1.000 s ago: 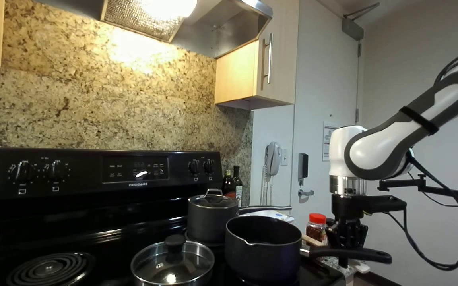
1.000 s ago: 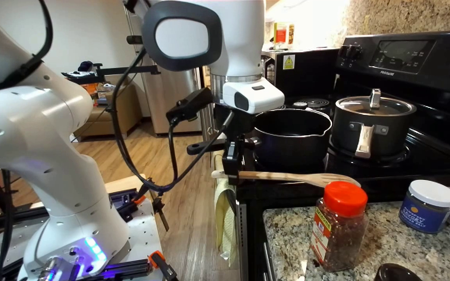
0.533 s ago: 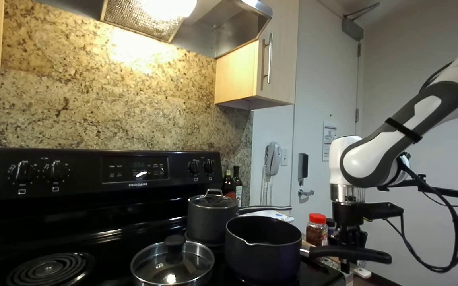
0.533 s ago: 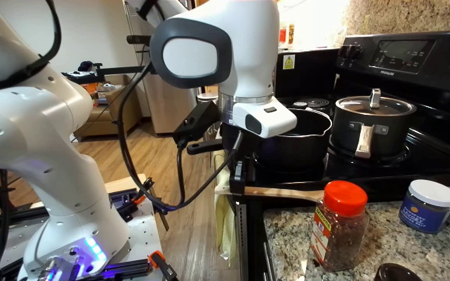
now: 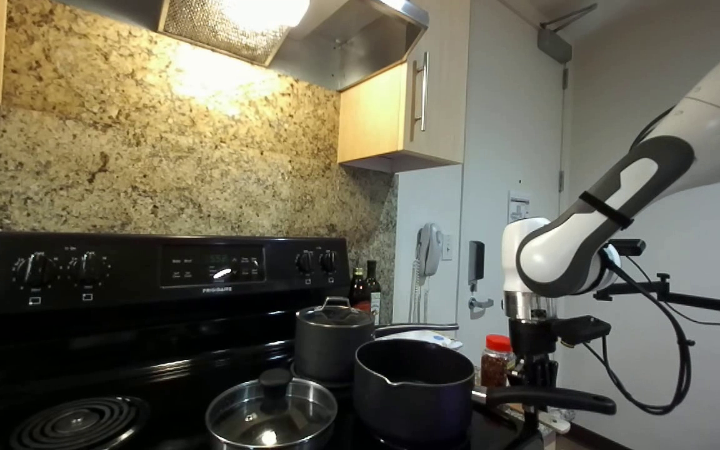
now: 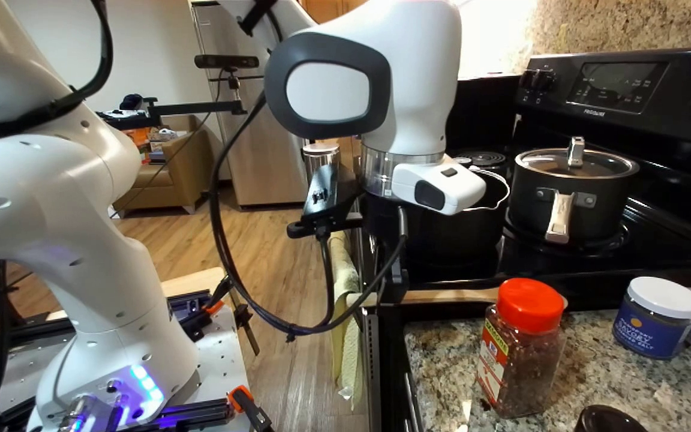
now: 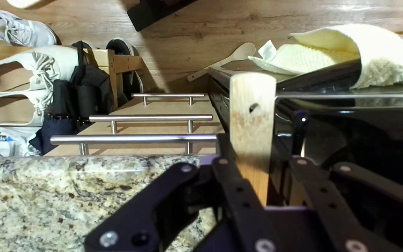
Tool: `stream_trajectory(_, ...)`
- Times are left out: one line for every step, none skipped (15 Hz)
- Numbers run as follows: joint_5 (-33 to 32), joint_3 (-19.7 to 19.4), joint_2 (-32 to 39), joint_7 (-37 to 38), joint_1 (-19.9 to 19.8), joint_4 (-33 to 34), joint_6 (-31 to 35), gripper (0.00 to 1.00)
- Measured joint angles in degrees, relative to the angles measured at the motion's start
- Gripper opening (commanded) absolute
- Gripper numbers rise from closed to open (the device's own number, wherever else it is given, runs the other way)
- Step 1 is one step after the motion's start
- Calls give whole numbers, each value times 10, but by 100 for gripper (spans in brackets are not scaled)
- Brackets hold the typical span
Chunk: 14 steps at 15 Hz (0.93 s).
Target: Take the spoons out of the black pot then put the lid on the pot
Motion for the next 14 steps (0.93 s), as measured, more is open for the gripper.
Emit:
stream_trajectory(0,-3,8,-5,0,2,0,11)
stream_trajectory(0,-6,16,-8,0,3,1,11)
stream_trajectory(0,-9,25,-12,0,3,4,11)
stream_trajectory(1,-11,32,-16,0,3,7,22)
stream_trajectory(1,-13,40,-19,0,3,11,54)
stream_trajectory(1,-14,46,-20,0,3,15,55)
stream_trajectory(4,-15,51,-20,0,3,20,59)
stream_trajectory(5,-16,55,-20,0,3,25,66)
stream_trajectory(6,-16,58,-20,0,3,30,71)
stream_trajectory(9,-17,59,-20,0,3,34,79)
stream_trajectory(16,-18,58,-20,0,3,38,84)
stream_trajectory(22,-22,58,-22,0,3,44,91)
stream_trajectory(27,-26,57,-22,0,3,49,97)
stream_trajectory(32,-30,54,-22,0,3,54,99)
